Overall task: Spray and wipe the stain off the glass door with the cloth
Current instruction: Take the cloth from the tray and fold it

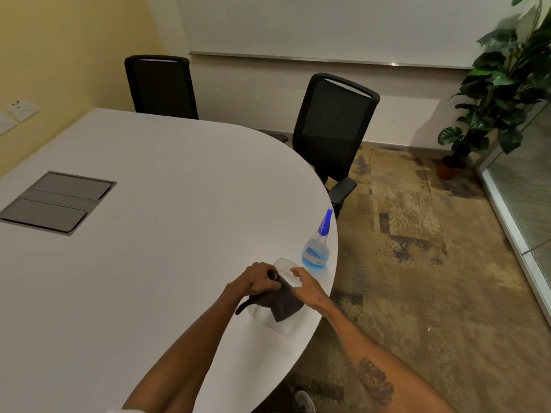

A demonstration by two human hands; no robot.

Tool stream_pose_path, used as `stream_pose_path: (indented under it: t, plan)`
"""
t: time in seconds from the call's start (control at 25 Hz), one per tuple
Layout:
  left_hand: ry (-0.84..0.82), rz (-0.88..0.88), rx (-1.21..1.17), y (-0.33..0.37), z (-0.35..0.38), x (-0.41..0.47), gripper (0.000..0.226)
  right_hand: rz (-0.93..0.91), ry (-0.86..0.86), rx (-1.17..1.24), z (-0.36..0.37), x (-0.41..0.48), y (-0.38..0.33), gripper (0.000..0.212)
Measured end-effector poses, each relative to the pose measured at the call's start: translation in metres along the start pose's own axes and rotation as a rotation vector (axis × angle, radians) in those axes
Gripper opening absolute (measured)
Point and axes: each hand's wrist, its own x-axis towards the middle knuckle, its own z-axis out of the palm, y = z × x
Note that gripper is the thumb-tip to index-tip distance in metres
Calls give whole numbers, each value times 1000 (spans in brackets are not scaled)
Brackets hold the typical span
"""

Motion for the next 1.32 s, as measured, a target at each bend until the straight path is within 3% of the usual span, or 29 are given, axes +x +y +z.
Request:
stream_pose_path:
  t: [0.04, 0.08, 0.12, 0.16, 0.2, 0.24, 0.28, 0.32, 0.4, 0.6, 0.76, 0.88, 1.04, 1.16, 1.24, 1.32]
  plan:
    - [9, 25, -38, 0, -7, -8, 39, -68, -123, -78, 0, -5, -5, 58]
    - [23, 53, -80, 2, -15, -15, 35, -104, -116, -9, 9, -15, -14, 57]
    - [46, 88, -134, 3, -24, -22, 29, -180, -98, 222, 8, -29, -15, 48]
    - [74, 126, -199, 5, -36, -30, 23, -321, 143, 454, 9, -25, -7, 32]
    - [103, 166, -263, 8, -48, -38, 18, -192, 426, 736, 1, -30, -19, 17]
    - [124, 206, -323, 12, -61, -47, 15, -185, 502, 790, -9, -36, -22, 15]
    - [131, 238, -380, 16, -73, -55, 14, -255, 190, 737, -21, -51, -24, 19]
    - [133, 268, -430, 20, -84, -62, 15, -216, 42, 713, -20, -54, -27, 24]
    - [155, 314, -513, 32, -101, -73, 14, -175, -40, 676, -40, -65, -20, 35]
    - [151, 290, -966, 84, -107, -85, 5, -285, 43, 1372, -55, -115, -20, 39]
    - [74, 342, -1083, 146, -79, -92, 9, -299, 236, 1478, -78, -160, 2, 34]
    - [113, 468, -937, 193, -40, -98, 21, -371, 466, 1549, -116, -205, 24, 30]
    - [101, 582, -893, 265, 29, -125, 19, -404, 732, 1528, -166, -286, 78, 25]
    - [5, 578, -1041, 332, 96, -152, 24, -457, 882, 1548, -189, -362, 129, 40]
    - [-231, 529, -1178, 378, 150, -179, 31, -531, 932, 1592, -199, -420, 170, 57]
    - [-465, 583, -1166, 419, 203, -207, 29, -590, 1009, 1607, -207, -474, 207, 57]
